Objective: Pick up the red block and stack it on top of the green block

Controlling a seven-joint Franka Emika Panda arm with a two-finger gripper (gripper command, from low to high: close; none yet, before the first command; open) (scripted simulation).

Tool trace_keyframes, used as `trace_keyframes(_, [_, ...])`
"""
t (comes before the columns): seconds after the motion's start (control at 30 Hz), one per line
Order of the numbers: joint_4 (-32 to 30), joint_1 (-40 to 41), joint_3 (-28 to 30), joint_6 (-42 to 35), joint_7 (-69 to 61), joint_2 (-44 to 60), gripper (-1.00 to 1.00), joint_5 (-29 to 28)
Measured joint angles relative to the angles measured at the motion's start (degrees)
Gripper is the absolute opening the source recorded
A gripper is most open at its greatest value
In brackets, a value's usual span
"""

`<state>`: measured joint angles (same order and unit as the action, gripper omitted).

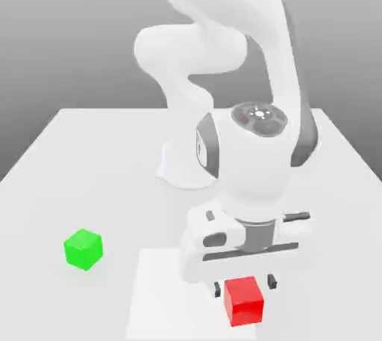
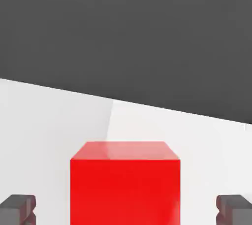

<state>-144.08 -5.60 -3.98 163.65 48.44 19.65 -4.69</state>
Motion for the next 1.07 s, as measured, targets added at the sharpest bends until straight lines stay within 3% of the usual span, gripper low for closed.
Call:
trace_keyframes(0.2, [0.0, 0.0, 0.0, 0.3, 0.2, 0.3, -1.00, -0.2])
trace_keyframes(0.4, [-2.3, 2.2, -0.2, -8.1, -0.3, -10.4, -1.00, 2.2])
trace_keyframes(0.73, [-15.2, 26.9, 14.1, -10.5, 20.5, -25.9, -1.00, 1.2])
trace_keyframes(0.93, [-16.1, 28.0, 14.5, -0.9, 18.8, -17.0, -1.00, 6.6])
trace_keyframes(0.97, [-16.0, 28.6, 13.7, 0.9, 18.0, -15.1, 1.00, 7.7])
trace_keyframes(1.07, [-16.0, 28.6, 13.7, 0.9, 18.0, -15.1, 1.00, 7.7])
